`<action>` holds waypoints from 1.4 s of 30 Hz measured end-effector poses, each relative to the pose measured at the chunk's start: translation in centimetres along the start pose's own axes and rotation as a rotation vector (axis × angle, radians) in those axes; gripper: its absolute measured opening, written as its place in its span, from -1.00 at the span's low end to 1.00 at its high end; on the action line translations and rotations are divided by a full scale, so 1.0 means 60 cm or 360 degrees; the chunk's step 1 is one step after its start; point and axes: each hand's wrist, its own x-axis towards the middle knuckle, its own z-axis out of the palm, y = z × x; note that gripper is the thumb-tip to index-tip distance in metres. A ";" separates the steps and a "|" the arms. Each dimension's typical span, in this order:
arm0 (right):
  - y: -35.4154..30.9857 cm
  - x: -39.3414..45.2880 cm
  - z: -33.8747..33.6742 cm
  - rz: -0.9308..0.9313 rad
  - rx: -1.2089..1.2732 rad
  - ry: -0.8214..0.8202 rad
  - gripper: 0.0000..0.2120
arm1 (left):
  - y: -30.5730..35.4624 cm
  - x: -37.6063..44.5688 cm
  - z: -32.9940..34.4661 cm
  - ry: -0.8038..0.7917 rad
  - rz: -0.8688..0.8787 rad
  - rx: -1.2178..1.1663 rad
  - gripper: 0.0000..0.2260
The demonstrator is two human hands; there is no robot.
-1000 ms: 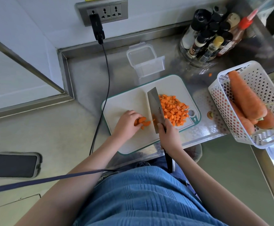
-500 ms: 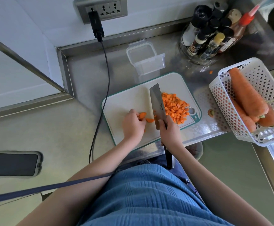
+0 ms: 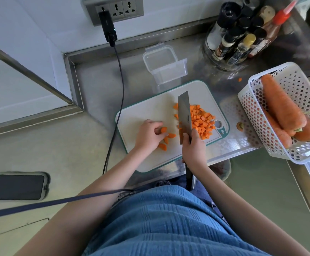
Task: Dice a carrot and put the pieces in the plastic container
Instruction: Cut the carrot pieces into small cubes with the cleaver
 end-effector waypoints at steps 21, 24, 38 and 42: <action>-0.007 -0.008 -0.004 -0.0041 -0.0029 -0.0023 -0.79 | -0.050 -0.016 -0.003 0.0245 0.0321 0.0214 -0.64; -0.021 -0.014 0.005 -0.0098 -0.0045 -0.0120 -0.81 | -0.044 -0.020 0.002 0.0285 0.0240 0.0193 -0.55; -0.050 -0.005 0.053 -0.0457 -0.0593 -0.0337 -0.86 | -0.066 -0.062 -0.016 0.0410 0.0365 0.0376 -0.87; -0.049 0.001 0.056 -0.0507 -0.0753 -0.0307 -0.85 | -0.068 -0.060 -0.016 0.0389 0.0351 0.0424 -0.89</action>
